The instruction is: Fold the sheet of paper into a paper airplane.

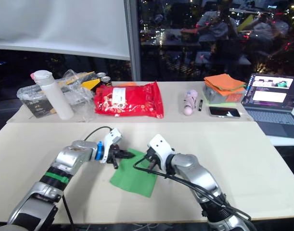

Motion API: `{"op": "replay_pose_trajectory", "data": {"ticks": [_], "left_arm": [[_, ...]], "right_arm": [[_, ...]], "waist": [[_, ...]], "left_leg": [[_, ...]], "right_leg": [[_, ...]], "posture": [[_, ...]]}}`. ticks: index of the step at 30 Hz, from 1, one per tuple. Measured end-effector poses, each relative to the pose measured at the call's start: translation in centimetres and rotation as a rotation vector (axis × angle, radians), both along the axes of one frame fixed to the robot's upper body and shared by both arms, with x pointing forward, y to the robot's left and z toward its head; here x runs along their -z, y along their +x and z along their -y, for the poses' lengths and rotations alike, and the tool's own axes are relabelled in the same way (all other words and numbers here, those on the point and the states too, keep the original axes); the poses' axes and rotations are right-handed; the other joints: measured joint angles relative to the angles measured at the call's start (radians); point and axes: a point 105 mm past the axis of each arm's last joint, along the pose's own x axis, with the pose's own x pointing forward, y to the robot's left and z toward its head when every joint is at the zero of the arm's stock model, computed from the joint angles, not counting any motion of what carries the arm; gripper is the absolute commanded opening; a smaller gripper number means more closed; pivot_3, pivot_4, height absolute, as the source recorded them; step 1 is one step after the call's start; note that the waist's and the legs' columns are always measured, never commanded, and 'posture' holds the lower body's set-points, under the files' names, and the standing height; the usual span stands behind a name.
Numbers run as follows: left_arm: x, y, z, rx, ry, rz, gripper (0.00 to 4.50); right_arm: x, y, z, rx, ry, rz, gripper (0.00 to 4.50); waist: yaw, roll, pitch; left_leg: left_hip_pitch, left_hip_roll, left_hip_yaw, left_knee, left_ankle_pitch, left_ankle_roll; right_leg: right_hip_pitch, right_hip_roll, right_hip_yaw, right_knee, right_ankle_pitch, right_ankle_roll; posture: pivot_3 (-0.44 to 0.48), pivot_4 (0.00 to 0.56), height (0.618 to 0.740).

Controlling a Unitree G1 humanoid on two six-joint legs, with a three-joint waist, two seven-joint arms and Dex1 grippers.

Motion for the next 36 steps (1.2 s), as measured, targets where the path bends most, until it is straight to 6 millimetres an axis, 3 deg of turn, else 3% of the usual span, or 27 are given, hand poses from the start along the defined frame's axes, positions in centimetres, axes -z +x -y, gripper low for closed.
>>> {"op": "replay_pose_trajectory", "data": {"ticks": [7,17,23,32,36], "left_arm": [[-0.5,1.6,2.4,0.141,0.07,0.175,0.06],[-0.7,0.5,3.7,0.288,0.117,0.366,0.06],[-0.4,0.5,4.1,0.264,0.139,0.426,0.06],[0.0,-0.3,4.2,0.243,0.136,0.462,2.87],[-0.3,-0.5,4.0,0.243,0.131,0.463,2.87]], "right_arm": [[1.4,-0.3,0.3,0.012,-0.023,-0.037,0.0],[1.7,-0.5,1.4,0.032,-0.035,-0.045,0.0],[2.0,-1.0,2.1,0.034,-0.055,-0.053,0.0],[2.1,-1.7,2.7,0.038,-0.047,-0.075,0.0],[2.1,-1.9,2.7,0.036,-0.043,-0.083,0.0]], "waist": [[0.012,0.0,0.0],[0.015,0.0,0.0],[0.015,0.0,0.0],[0.015,0.0,0.0],[0.014,0.0,0.0]], "left_leg": [[-0.001,0.0,0.0,0.0,0.0,0.0],[0.0,0.0,0.0,0.0,0.0,0.0],[0.0,0.0,0.0,0.001,0.0,0.0],[0.0,0.0,0.0,0.001,0.0,0.0],[0.0,0.0,0.0,0.001,0.0,0.0]], "right_leg": [[0.0,0.0,0.0,0.0,0.0,0.0],[0.0,0.0,0.0,0.0,0.0,0.0],[0.001,0.0,0.0,0.0,0.0,0.001],[0.001,0.0,0.0,0.001,0.0,0.001],[0.001,0.0,0.0,0.001,0.0,0.001]], "posture": [[0.0,0.15,0.725],[0.0,0.15,0.725],[0.0,0.15,0.725],[0.0,0.15,0.725],[0.0,0.15,0.725]]}}
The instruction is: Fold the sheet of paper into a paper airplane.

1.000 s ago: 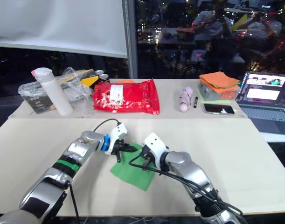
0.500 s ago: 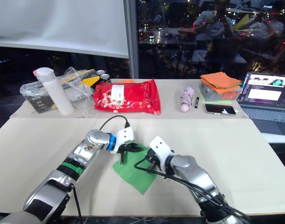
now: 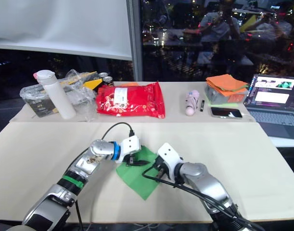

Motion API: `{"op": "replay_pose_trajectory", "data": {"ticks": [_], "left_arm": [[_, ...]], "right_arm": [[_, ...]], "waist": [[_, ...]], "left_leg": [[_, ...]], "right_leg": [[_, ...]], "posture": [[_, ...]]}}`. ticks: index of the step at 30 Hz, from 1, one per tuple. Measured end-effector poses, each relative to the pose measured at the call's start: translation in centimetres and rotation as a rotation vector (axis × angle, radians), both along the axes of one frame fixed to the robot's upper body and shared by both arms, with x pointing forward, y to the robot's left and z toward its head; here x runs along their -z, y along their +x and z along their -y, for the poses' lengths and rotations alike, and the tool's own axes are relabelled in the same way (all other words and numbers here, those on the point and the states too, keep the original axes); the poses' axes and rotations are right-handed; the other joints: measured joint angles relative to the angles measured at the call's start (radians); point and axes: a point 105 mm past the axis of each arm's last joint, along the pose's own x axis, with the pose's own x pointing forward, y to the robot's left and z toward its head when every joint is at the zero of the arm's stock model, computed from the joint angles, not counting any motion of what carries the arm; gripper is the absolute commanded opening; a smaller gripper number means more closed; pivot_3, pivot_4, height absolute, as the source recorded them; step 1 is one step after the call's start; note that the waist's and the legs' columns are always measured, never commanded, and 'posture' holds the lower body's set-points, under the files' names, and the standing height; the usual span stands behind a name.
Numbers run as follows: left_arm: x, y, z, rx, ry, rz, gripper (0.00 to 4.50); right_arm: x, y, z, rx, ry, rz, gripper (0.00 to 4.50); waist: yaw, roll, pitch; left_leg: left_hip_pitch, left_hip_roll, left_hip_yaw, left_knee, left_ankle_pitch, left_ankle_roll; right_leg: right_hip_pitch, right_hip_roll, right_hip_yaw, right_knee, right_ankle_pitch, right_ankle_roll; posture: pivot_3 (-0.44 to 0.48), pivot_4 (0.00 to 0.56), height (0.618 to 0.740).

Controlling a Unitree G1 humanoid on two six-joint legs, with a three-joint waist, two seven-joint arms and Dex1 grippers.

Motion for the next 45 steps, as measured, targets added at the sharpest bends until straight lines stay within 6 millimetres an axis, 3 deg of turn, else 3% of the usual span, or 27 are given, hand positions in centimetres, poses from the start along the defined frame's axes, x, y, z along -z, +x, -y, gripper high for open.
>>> {"op": "replay_pose_trajectory", "data": {"ticks": [6,9,15,16,33,40,45], "left_arm": [[-0.1,-0.4,-0.9,-0.012,-0.014,-0.035,2.87],[0.3,-1.1,-0.8,0.006,-0.015,-0.07,2.11],[0.4,-1.7,-0.6,0.023,-0.034,-0.109,0.08],[0.4,-1.7,-0.6,0.021,-0.035,-0.114,0.01],[1.7,-2.1,-0.8,-0.015,-0.024,-0.161,0.01],[1.7,-2.1,-0.8,-0.016,-0.027,-0.153,0.01],[1.7,-2.1,-0.7,-0.013,-0.027,-0.152,0.01]], "right_arm": [[0.0,0.0,0.0,0.006,-0.001,-0.001,0.0],[0.0,0.0,0.1,0.013,-0.003,0.0,0.0],[0.0,0.0,0.1,0.015,-0.004,0.0,0.0],[0.0,0.0,0.1,0.015,-0.004,0.0,0.0],[-0.2,0.1,-0.3,0.037,0.019,-0.003,0.0],[-1.2,2.2,-1.4,0.054,0.066,0.027,0.0],[-0.1,2.6,-1.8,0.054,0.073,-0.007,0.0]], "waist": [[0.0,0.0,0.0],[0.0,0.0,0.0],[0.0,0.0,0.0],[0.0,0.0,0.0],[0.0,0.001,0.0],[0.0,0.001,-0.001],[0.0,0.001,-0.001]], "left_leg": [[0.0,0.0,0.0,0.0,0.0,0.0],[0.0,0.0,0.0,0.0,0.0,0.0],[0.0,0.0,0.0,0.0,0.0,0.0],[0.0,0.0,0.0,0.0,0.0,0.0],[0.001,0.0,0.0,0.0,0.0,0.0],[0.001,0.0,0.0,0.001,0.0,0.0],[0.001,0.0,0.0,0.0,0.0,0.0]], "right_leg": [[0.0,0.0,0.0,0.0,0.0,0.0],[0.0,0.0,0.0,0.0,0.0,0.0],[0.0,0.0,0.0,0.0,0.0,0.0],[0.0,0.0,0.0,0.0,0.0,0.0],[0.001,0.0,0.0,0.0,0.0,0.0],[0.001,0.0,0.0,0.001,0.0,0.0],[0.001,0.0,0.0,0.001,0.0,0.0]], "posture": [[0.0,0.15,0.725],[0.0,0.15,0.725],[0.0,0.15,0.725],[0.0,0.15,0.725],[0.0,0.15,0.725],[0.0,0.15,0.725],[0.0,0.15,0.725]]}}
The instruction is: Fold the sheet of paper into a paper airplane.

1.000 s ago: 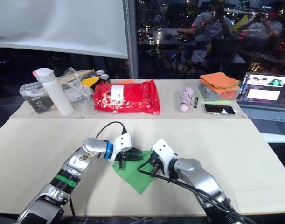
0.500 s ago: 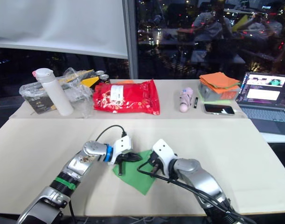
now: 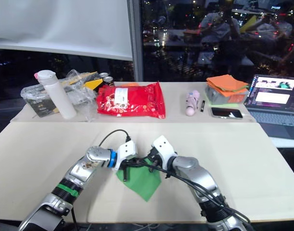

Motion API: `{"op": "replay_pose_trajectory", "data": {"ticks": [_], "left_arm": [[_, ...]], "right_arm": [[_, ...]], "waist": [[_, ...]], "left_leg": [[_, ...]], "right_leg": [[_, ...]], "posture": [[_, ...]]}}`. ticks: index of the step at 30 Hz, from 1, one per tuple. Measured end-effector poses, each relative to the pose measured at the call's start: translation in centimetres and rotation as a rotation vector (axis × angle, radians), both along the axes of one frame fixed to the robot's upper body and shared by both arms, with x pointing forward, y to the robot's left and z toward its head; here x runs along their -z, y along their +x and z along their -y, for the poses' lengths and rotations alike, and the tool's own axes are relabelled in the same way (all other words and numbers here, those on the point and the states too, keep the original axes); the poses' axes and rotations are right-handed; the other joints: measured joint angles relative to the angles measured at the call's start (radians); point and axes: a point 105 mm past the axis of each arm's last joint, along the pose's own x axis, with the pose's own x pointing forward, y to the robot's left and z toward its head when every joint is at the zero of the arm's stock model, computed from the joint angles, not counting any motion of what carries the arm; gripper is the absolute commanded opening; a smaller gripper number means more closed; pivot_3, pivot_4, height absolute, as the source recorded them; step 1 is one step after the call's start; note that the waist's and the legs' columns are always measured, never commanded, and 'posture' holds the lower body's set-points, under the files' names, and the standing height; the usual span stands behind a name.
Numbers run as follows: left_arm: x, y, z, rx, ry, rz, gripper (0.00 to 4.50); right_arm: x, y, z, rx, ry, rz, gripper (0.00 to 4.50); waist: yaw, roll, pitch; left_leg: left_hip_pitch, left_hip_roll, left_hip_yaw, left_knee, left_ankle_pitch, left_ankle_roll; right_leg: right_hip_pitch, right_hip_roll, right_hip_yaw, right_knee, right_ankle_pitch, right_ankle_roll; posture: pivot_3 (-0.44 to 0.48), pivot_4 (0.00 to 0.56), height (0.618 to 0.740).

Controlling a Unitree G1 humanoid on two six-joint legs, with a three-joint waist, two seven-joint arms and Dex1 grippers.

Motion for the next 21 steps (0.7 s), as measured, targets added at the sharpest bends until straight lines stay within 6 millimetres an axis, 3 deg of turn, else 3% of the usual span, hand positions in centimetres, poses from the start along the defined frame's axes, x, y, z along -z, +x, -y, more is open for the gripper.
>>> {"op": "replay_pose_trajectory", "data": {"ticks": [6,13,17,21], "left_arm": [[-0.1,0.1,-0.4,-0.008,0.001,-0.014,0.01],[-1.4,0.2,-3.2,-0.062,-0.087,-0.15,2.09],[-3.4,0.2,-4.8,-0.109,-0.194,-0.234,2.09],[-3.5,1.0,-5.0,-0.185,-0.252,-0.245,0.95]], "right_arm": [[0.4,0.5,-0.3,-0.008,0.03,0.002,0.0],[0.4,0.5,-0.4,-0.023,0.034,0.006,0.0],[0.5,0.4,-0.3,-0.025,0.035,0.003,0.0],[0.5,0.3,-0.3,-0.023,0.038,0.005,0.0]], "waist": [[-0.007,0.001,0.0],[-0.016,0.001,0.0],[-0.019,0.001,0.0],[-0.018,0.001,0.0]], "left_leg": [[0.002,0.0,0.0,0.0,0.0,0.0],[0.002,0.0,0.0,0.0,0.0,0.0],[0.002,0.0,0.0,0.0,0.0,0.0],[0.002,0.0,0.0,0.0,0.0,0.0]], "right_leg": [[0.001,0.0,0.0,0.001,0.0,0.0],[0.001,0.0,0.0,0.002,0.0,0.0],[0.001,0.0,0.0,0.002,-0.001,0.001],[0.002,0.0,0.0,0.002,-0.001,0.001]], "posture": [[0.0,0.15,0.725],[0.0,0.15,0.725],[0.0,0.15,0.725],[0.0,0.15,0.725]]}}
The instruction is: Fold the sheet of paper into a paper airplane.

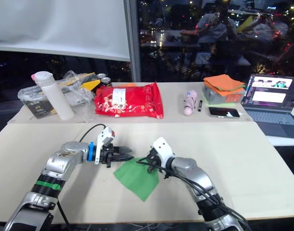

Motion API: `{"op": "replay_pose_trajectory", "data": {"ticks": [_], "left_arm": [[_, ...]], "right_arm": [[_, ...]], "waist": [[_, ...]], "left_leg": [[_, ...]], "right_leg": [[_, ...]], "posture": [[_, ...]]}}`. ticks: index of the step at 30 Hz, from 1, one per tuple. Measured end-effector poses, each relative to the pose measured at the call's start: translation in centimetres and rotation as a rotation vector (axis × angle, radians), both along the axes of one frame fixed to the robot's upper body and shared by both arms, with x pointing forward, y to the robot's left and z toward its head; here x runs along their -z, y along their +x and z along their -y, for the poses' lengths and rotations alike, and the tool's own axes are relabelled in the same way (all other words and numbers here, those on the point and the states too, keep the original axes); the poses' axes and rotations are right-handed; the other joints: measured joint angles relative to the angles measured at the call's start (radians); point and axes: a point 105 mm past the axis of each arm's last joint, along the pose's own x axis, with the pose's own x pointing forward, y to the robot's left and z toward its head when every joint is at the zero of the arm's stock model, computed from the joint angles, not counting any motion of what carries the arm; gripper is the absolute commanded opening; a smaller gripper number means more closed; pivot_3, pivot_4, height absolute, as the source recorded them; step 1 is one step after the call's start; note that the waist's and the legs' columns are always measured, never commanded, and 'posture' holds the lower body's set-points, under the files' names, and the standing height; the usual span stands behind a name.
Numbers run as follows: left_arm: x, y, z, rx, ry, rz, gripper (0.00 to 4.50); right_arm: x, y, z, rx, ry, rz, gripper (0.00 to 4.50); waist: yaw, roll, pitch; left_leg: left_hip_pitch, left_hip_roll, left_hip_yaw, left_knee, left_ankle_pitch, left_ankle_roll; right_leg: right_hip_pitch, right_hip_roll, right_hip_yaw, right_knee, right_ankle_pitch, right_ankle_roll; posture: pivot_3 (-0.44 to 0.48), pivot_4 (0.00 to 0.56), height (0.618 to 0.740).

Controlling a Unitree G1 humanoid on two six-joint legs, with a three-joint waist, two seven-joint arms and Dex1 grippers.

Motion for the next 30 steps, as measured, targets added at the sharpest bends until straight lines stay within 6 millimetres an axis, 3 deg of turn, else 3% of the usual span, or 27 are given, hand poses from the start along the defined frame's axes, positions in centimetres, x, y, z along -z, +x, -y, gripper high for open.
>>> {"op": "replay_pose_trajectory", "data": {"ticks": [3,8,30], "left_arm": [[0.8,0.3,0.5,-0.023,0.011,0.0,0.02],[3.7,0.7,0.9,-0.04,0.107,0.011,0.02],[3.9,1.0,1.0,0.018,0.169,0.137,0.02]], "right_arm": [[0.0,-0.1,-0.1,0.001,0.003,0.0,0.0],[0.0,-0.1,-0.3,0.004,0.006,0.002,0.0],[-0.1,0.8,-1.5,-0.019,-0.04,0.064,0.0]], "waist": [[0.0,0.0,0.0],[-0.001,0.0,0.0],[-0.002,0.001,-0.001]], "left_leg": [[0.0,0.0,0.0,0.0,0.0,0.0],[0.0,0.0,0.0,0.0,0.0,0.0],[0.001,0.0,0.0,0.0,0.0,0.0]], "right_leg": [[0.0,0.0,0.0,0.0,0.0,0.0],[0.0,0.0,0.0,0.0,0.0,0.0],[0.001,0.0,0.0,0.0,0.0,0.0]], "posture": [[0.0,0.15,0.725],[0.0,0.15,0.725],[0.0,0.15,0.725]]}}
